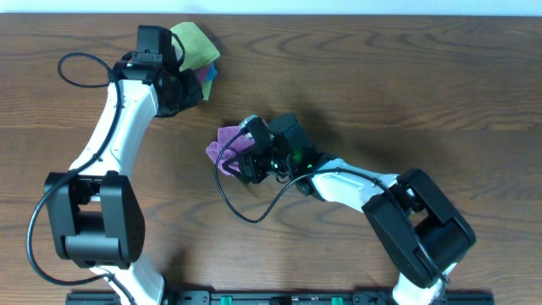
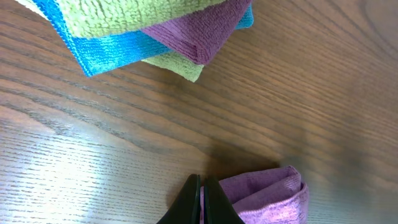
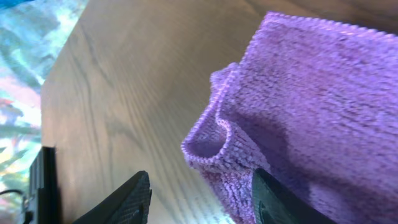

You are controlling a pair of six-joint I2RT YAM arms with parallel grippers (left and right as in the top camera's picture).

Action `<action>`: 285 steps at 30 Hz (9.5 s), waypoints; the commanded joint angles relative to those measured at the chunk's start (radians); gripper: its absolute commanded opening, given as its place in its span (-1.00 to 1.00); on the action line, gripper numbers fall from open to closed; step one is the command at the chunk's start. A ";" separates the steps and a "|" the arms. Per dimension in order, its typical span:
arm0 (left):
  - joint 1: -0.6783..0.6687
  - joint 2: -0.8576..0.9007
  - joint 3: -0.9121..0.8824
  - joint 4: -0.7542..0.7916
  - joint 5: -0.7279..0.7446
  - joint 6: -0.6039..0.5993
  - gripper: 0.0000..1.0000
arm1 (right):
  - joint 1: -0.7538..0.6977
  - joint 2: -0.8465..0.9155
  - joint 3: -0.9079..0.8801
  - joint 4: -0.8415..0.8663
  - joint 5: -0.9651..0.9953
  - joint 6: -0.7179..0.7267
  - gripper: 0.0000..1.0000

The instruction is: Fold the cloth

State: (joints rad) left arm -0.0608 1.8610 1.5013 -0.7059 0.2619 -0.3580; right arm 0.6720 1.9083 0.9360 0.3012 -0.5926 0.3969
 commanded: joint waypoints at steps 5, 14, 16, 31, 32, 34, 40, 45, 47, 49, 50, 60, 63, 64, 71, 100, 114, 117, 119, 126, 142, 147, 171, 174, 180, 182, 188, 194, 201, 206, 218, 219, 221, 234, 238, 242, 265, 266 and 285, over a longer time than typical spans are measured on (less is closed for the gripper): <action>0.008 -0.040 0.022 0.002 -0.003 0.021 -0.89 | 0.010 0.007 0.016 0.002 -0.090 -0.009 0.07; 0.008 -0.041 0.022 0.006 -0.002 0.018 -0.63 | 0.010 0.006 0.016 -0.016 -0.123 -0.009 0.21; 0.008 -0.044 0.023 0.006 0.002 0.017 -0.56 | 0.007 0.000 0.016 -0.017 -0.123 -0.009 0.27; 0.016 -0.134 0.027 0.014 0.002 0.016 0.92 | -0.075 -0.166 0.016 -0.109 -0.105 -0.053 0.99; 0.017 -0.136 0.027 0.014 0.002 0.013 0.91 | -0.085 -0.178 0.016 -0.131 -0.095 -0.066 0.99; 0.017 -0.143 0.027 0.014 0.002 0.010 0.92 | -0.111 -0.207 0.016 -0.190 -0.076 -0.113 0.98; 0.017 -0.155 0.027 0.014 0.046 0.002 0.92 | -0.221 -0.321 0.016 -0.427 0.042 -0.243 0.98; 0.017 -0.158 0.027 -0.002 0.119 0.002 0.91 | -0.359 -0.478 0.016 -0.630 0.135 -0.323 0.99; 0.017 -0.158 0.027 -0.019 0.137 0.002 0.91 | -0.419 -0.539 0.016 -0.709 0.137 -0.353 0.99; 0.018 -0.158 0.027 -0.041 0.156 0.003 0.91 | -0.493 -0.612 0.016 -0.813 0.145 -0.394 0.98; 0.020 -0.158 0.027 -0.054 0.161 0.003 0.91 | -0.525 -0.643 0.016 -0.857 0.145 -0.417 0.99; 0.035 -0.158 0.026 -0.091 0.237 0.007 0.91 | -0.598 -0.760 -0.038 -0.900 -0.055 -0.472 0.99; 0.037 -0.158 0.026 -0.091 0.237 0.007 0.91 | -0.508 -0.664 -0.046 -0.798 -0.080 -0.401 0.98; 0.039 -0.158 0.026 -0.090 0.236 0.007 0.91 | -0.479 -0.632 -0.046 -0.756 -0.088 -0.380 0.99; 0.113 -0.158 0.026 -0.090 0.237 0.007 0.91 | -0.290 -0.358 -0.046 -0.369 -0.176 -0.142 0.99; 0.260 -0.158 0.026 -0.087 0.289 0.022 0.91 | -0.062 0.089 -0.002 0.172 -0.277 0.176 0.99; 0.260 -0.158 0.026 -0.085 0.282 0.023 0.91 | 0.018 0.116 0.070 0.177 -0.359 0.182 0.99; 0.260 -0.158 0.026 -0.083 0.281 0.023 0.91 | 0.018 0.116 0.070 0.176 -0.356 0.182 0.99; 0.260 -0.158 0.026 -0.081 0.281 0.023 0.91 | 0.018 0.116 0.070 0.174 -0.343 0.182 0.99; 0.260 -0.158 0.026 -0.077 0.281 0.023 0.91 | 0.018 0.116 0.070 0.167 -0.303 0.171 0.98; 0.266 -0.158 0.027 -0.041 0.338 0.034 0.91 | -0.106 -0.101 0.071 -0.050 -0.352 -0.007 0.98; 0.265 -0.158 0.027 -0.047 0.338 0.061 0.91 | -0.179 -0.276 0.071 -0.500 -0.048 -0.266 0.98; 0.263 -0.246 0.011 -0.377 0.281 0.225 0.91 | -0.587 -0.969 -0.246 -1.028 0.306 -0.416 0.98; 0.262 -0.246 -0.002 -0.408 0.290 0.225 0.91 | -0.624 -1.086 -0.310 -1.034 0.328 -0.372 0.99; 0.262 -0.247 -0.097 -0.408 0.379 0.224 0.91 | -0.654 -1.294 -0.408 -1.061 0.395 -0.268 0.98; 0.256 -0.248 -0.150 -0.380 0.420 0.224 0.91 | -0.654 -1.333 -0.419 -1.065 0.394 -0.244 0.98; 0.211 -0.248 -0.300 -0.243 0.462 0.168 0.91 | -0.654 -1.341 -0.420 -1.065 0.394 -0.211 0.99; 0.175 -0.248 -0.465 -0.026 0.485 0.037 0.91 | -0.654 -1.341 -0.420 -1.065 0.394 -0.211 0.99; 0.148 -0.248 -0.657 0.232 0.553 -0.128 0.91 | -0.654 -1.341 -0.420 -1.065 0.394 -0.211 0.98; 0.100 -0.247 -0.745 0.382 0.572 -0.229 0.91 | -0.654 -1.341 -0.420 -1.065 0.394 -0.211 0.98; -0.051 -0.246 -0.808 0.577 0.434 -0.429 0.91 | -0.654 -1.341 -0.420 -1.065 0.394 -0.211 0.98; -0.059 -0.246 -0.808 0.591 0.432 -0.429 0.91 | -0.654 -1.341 -0.420 -1.065 0.394 -0.211 0.98; -0.070 -0.246 -0.808 0.615 0.414 -0.441 0.91 | -0.654 -1.341 -0.420 -1.065 0.394 -0.211 0.99; -0.137 -0.246 -0.808 0.669 0.286 -0.533 0.91 | -0.654 -1.341 -0.420 -1.065 0.394 -0.211 0.98; -0.156 -0.245 -0.808 0.683 0.254 -0.546 0.91 | -0.654 -1.341 -0.420 -1.065 0.394 -0.211 0.99; -0.173 -0.226 -0.808 0.695 0.233 -0.548 0.91 | -0.654 -1.341 -0.420 -1.065 0.394 -0.211 0.99; -0.201 -0.124 -0.695 0.960 0.372 -0.540 -0.89 | -0.654 -1.341 -0.420 -1.065 0.394 -0.211 0.98; -0.201 -0.124 -0.649 0.936 0.379 -0.540 -0.89 | -0.654 -1.341 -0.420 -1.065 0.394 -0.211 0.99; -0.031 0.041 0.198 0.470 0.158 -0.347 -0.89 | -0.654 -1.341 -0.420 -1.065 0.394 -0.211 0.99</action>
State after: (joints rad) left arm -0.1089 1.8233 1.6321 -0.2302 0.4469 -0.7490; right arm 0.0254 0.5728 0.5205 -0.7650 -0.2073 0.1761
